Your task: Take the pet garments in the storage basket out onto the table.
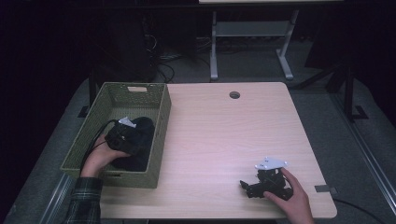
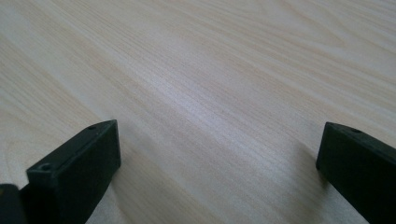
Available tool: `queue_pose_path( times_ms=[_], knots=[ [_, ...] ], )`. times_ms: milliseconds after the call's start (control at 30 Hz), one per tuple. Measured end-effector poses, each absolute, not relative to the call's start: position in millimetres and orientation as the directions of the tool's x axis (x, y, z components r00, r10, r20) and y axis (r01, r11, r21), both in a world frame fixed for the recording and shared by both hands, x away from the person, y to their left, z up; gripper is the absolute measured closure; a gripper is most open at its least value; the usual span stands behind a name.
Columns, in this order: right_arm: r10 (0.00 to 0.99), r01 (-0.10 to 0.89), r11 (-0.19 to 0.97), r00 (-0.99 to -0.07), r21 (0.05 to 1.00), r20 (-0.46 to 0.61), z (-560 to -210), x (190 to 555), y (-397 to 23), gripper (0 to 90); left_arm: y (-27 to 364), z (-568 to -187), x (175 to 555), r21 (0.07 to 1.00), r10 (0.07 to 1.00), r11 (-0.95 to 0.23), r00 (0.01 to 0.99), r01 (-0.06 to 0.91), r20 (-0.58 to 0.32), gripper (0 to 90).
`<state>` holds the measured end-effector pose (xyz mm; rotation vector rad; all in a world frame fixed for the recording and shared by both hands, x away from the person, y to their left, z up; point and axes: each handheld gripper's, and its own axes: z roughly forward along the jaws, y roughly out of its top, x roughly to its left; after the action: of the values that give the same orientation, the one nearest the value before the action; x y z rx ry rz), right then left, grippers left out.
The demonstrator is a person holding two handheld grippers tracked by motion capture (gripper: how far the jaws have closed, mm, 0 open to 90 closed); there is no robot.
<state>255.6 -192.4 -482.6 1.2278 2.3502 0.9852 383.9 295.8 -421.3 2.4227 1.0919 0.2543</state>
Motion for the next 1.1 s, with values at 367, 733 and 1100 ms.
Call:
queue_pose_path(
  times_ms=[367,733,1100],
  knots=[
    [0.811,0.597,0.396,-0.584,0.698,0.04,-482.5,255.6,-192.4,0.0,295.2,-421.4,383.4,0.417,0.755,-0.594,0.656,0.688,-0.005,51.5],
    [0.81,0.593,0.398,-0.585,0.7,0.035,-482.6,255.9,-192.6,0.0,300.8,-412.0,383.4,0.44,0.77,-0.546,0.634,0.712,-0.071,66.1],
    [0.81,0.593,0.398,-0.586,0.7,0.035,-482.6,255.9,-192.6,0.0,315.6,-389.7,380.1,0.586,0.795,-0.428,0.595,0.688,-0.118,66.4]
  ],
)
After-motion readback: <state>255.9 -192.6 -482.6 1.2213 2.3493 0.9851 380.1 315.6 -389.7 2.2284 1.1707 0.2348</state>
